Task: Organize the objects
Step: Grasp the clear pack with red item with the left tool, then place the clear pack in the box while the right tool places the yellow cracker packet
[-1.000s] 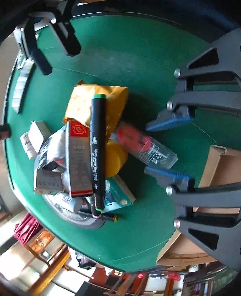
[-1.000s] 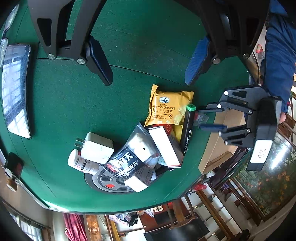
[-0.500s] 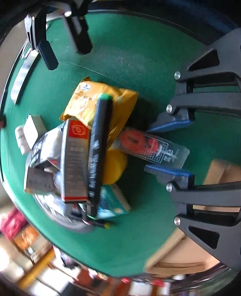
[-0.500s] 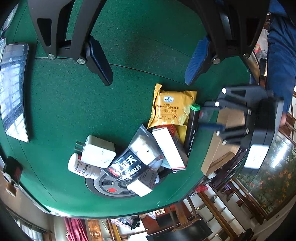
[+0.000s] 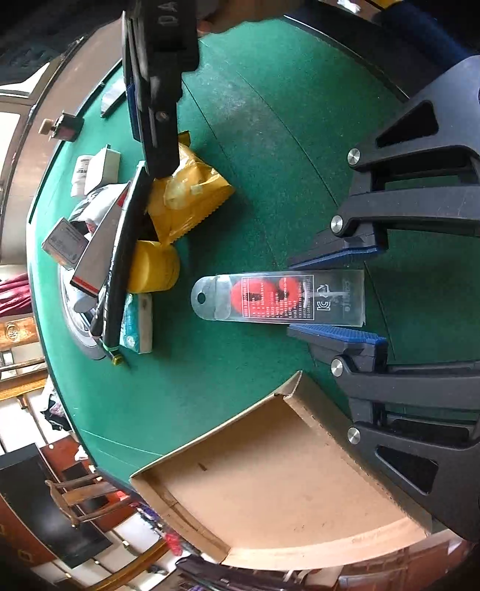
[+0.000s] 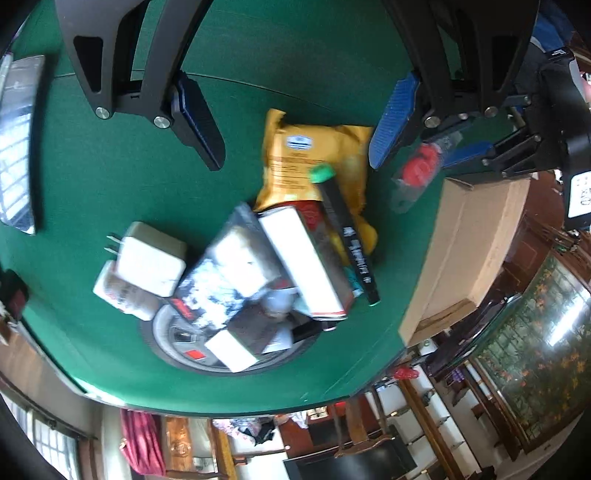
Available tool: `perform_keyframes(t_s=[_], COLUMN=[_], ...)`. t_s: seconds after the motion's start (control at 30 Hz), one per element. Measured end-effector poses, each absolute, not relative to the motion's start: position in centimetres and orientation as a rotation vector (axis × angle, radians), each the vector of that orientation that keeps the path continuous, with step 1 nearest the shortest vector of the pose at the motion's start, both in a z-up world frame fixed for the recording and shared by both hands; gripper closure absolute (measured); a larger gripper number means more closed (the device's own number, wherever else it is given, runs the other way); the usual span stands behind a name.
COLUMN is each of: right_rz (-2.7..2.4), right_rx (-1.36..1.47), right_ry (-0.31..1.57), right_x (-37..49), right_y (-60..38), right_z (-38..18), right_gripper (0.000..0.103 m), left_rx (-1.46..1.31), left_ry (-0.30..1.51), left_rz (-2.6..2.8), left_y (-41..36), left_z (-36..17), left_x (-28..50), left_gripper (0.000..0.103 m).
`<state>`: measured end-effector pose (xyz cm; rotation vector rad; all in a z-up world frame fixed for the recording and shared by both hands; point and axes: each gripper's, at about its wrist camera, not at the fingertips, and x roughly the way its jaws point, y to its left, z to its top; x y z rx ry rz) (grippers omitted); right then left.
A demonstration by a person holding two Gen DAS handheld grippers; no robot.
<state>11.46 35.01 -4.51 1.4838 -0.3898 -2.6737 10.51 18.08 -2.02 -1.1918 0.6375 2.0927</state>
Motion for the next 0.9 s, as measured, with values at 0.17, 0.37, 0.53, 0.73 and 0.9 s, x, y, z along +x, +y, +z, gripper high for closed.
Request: perform_keyframes(t_s=[0.17,0.37,0.53,0.73,0.9], right_rz=[-2.654,-2.735,-2.755,-2.714,-2.675], right_rx=[1.552,1.632,1.611,1.543,1.492], right_ry=[-0.33,-0.189,-0.276,-0.375,-0.398], right_x=[10.1,10.1,11.6,14.4,15.7], right_y=[33.3,32.2,33.2,34.3,34.0], right_z=[-6.1,-6.8,-6.4,-5.5,-4.1], right_gripper=[0.022,0.036,0.05,0.051,0.051], left_rx=[-1.178,-1.158,-1.098,-1.043,-1.023], left_ry=[0.622,0.624,0.646,0.504,0.441], left_rz=[2.115,2.163,2.235,2.209,2.239], left_y=[18.8,19.2,19.5,18.1,16.0], left_z=[-2.1,-2.4,-2.6,-1.3,0.3], left_x=[10.1,10.4,11.3,11.4,10.6], left_gripper=[0.074,0.075,0.076,0.076,0.076])
